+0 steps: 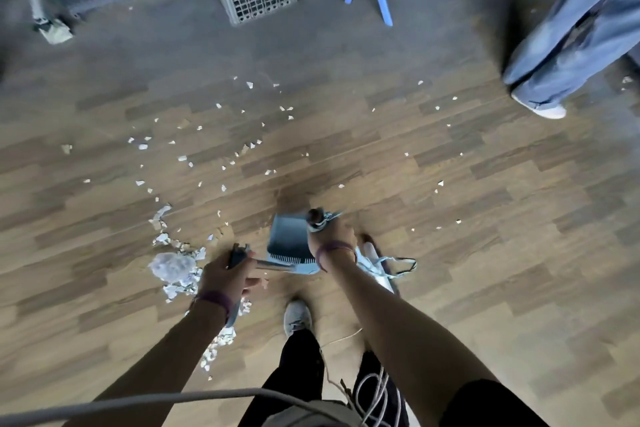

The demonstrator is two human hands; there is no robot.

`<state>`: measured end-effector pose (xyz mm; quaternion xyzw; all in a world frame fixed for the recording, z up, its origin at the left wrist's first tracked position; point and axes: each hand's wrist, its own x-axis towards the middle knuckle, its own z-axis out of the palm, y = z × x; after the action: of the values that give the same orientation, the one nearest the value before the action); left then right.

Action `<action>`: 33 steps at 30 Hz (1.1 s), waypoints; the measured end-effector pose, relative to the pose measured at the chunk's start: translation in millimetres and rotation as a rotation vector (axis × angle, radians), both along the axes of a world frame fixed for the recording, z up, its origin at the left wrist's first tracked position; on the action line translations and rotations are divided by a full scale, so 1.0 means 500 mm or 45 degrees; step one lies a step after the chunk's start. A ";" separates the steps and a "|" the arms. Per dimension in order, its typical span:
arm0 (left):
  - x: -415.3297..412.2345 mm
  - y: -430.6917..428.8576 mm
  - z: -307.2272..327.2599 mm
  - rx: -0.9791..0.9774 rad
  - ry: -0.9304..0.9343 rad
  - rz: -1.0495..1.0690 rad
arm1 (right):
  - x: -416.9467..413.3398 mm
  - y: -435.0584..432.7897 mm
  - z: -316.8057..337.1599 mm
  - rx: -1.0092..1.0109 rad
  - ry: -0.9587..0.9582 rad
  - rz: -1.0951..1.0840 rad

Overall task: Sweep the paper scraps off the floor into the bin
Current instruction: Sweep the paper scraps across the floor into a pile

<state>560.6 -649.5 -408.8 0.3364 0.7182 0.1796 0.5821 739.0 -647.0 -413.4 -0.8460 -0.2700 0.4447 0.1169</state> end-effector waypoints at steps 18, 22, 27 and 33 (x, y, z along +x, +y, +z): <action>-0.178 0.081 0.069 0.211 0.104 0.181 | -0.130 0.177 0.129 0.319 0.167 0.114; -0.076 0.103 0.077 0.214 -0.013 0.176 | 0.016 0.180 0.160 0.461 0.066 -0.008; 0.107 0.125 0.084 0.197 -0.121 0.112 | 0.240 0.147 0.192 0.543 -0.100 -0.146; 0.357 0.127 0.073 0.152 -0.197 -0.016 | 0.524 0.114 0.193 0.514 -0.312 -0.172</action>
<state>739.2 -585.8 -372.5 0.3601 0.6571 0.2440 0.6157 1001.1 -590.1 -317.1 -0.8692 -0.3083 0.2671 0.2794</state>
